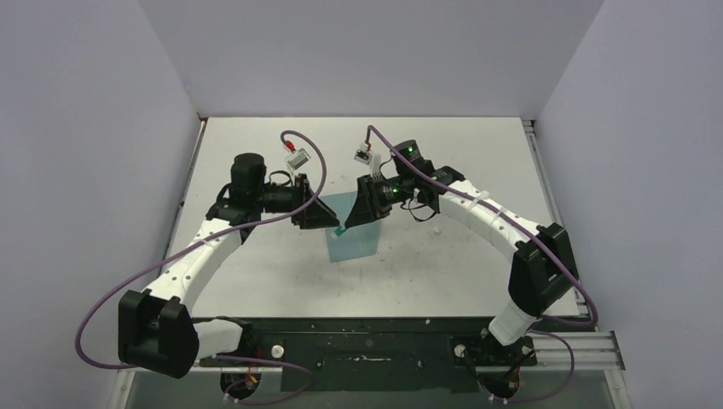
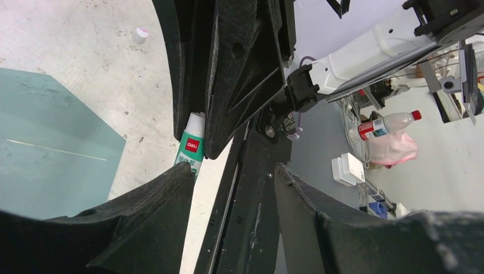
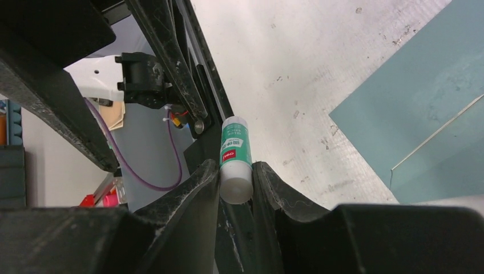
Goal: Place the letter into the envelope and seal it
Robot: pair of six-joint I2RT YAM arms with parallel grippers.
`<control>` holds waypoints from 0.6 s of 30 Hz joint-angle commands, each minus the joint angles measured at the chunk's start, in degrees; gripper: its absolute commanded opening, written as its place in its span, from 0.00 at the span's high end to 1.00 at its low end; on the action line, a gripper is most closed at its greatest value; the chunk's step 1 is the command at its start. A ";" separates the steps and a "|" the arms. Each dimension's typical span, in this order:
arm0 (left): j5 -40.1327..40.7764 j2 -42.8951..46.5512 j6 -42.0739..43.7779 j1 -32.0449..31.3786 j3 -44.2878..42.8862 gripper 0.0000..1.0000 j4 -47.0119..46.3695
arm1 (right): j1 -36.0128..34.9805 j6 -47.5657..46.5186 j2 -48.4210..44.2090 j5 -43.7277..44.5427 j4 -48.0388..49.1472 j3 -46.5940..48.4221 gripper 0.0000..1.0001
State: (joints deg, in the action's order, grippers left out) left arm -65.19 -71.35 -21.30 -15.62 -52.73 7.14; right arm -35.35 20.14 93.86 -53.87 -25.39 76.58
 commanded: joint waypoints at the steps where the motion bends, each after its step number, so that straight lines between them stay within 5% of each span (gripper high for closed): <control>1: -3.56 0.59 3.11 -0.26 0.49 0.48 -0.71 | 0.16 -1.62 -0.66 -4.85 1.94 2.88 0.95; 18: -3.53 -2.08 7.22 -3.43 -1.07 0.64 4.64 | 0.17 3.96 -2.47 -12.00 8.16 1.69 0.95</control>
State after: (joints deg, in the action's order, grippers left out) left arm -66.46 -73.06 -17.06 -17.96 -52.16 9.39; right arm -35.29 22.52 93.86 -63.11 -23.05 76.93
